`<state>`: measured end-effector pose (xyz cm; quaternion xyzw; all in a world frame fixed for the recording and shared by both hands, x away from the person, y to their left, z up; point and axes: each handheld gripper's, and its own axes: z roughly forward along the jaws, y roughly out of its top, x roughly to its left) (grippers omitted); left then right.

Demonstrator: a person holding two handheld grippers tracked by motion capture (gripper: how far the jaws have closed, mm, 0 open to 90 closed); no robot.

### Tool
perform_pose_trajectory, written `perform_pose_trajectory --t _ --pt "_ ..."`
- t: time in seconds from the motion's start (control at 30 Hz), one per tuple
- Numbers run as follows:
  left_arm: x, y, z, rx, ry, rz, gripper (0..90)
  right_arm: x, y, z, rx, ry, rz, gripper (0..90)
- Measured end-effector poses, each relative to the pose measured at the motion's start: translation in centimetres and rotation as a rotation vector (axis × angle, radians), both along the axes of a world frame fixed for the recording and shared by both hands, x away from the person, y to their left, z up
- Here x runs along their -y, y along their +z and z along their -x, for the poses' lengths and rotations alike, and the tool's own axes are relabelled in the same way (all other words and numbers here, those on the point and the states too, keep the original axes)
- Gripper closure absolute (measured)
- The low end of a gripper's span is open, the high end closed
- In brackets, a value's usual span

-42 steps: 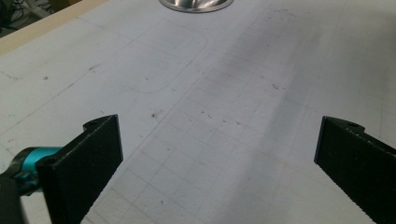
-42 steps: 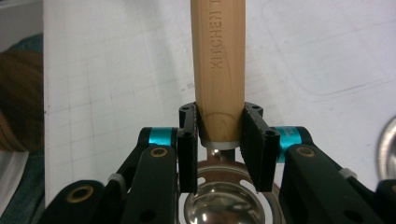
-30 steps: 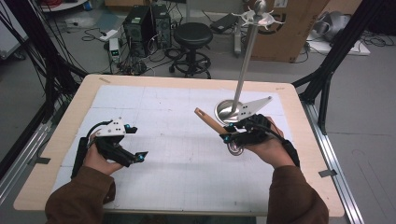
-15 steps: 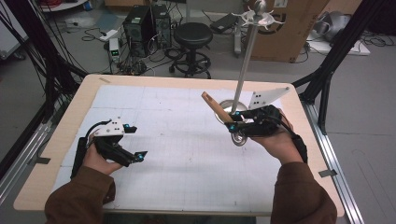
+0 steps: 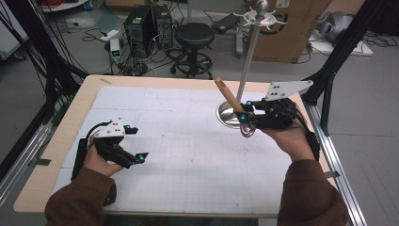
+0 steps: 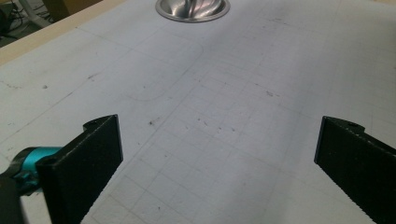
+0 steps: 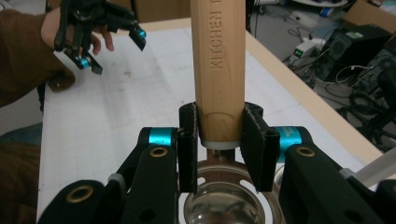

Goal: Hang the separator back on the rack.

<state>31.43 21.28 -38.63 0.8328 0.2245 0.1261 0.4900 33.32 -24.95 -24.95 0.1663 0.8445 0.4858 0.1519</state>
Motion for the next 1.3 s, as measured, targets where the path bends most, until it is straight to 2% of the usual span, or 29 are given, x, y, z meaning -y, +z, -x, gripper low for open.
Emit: perform_pose_trajectory --t 0.23,0.47,0.7,0.77,0.97,1.2,1.3 --pt "0.0 0.0 0.0 -0.002 0.002 -0.002 1.6 1.5 1.3 -0.2 0.041 -0.042 -0.065 69.1" --pt "0.0 0.0 0.0 -0.003 0.002 0.001 1.6 3.0 2.1 -0.5 0.04 -0.088 -0.102 69.0" --pt "0.0 0.0 0.0 -0.003 -0.001 0.0 1.6 3.9 2.6 -0.9 0.046 -0.117 -0.114 69.0" --pt "0.0 0.0 0.0 -0.005 0.0 0.0 1.6 4.2 2.7 -1.2 0.05 -0.136 -0.103 69.0" --pt "0.0 0.0 0.0 -0.006 0.002 0.001 1.6 5.2 3.2 -1.8 0.058 -0.183 -0.117 69.0" --pt "0.0 -0.1 -0.1 -0.007 -0.001 -0.004 1.6 6.1 3.8 -2.3 0.066 -0.229 -0.103 69.0" --pt "0.0 -0.1 -0.1 -0.008 0.002 -0.006 1.6 6.5 4.3 -2.5 0.078 -0.246 -0.125 69.0"
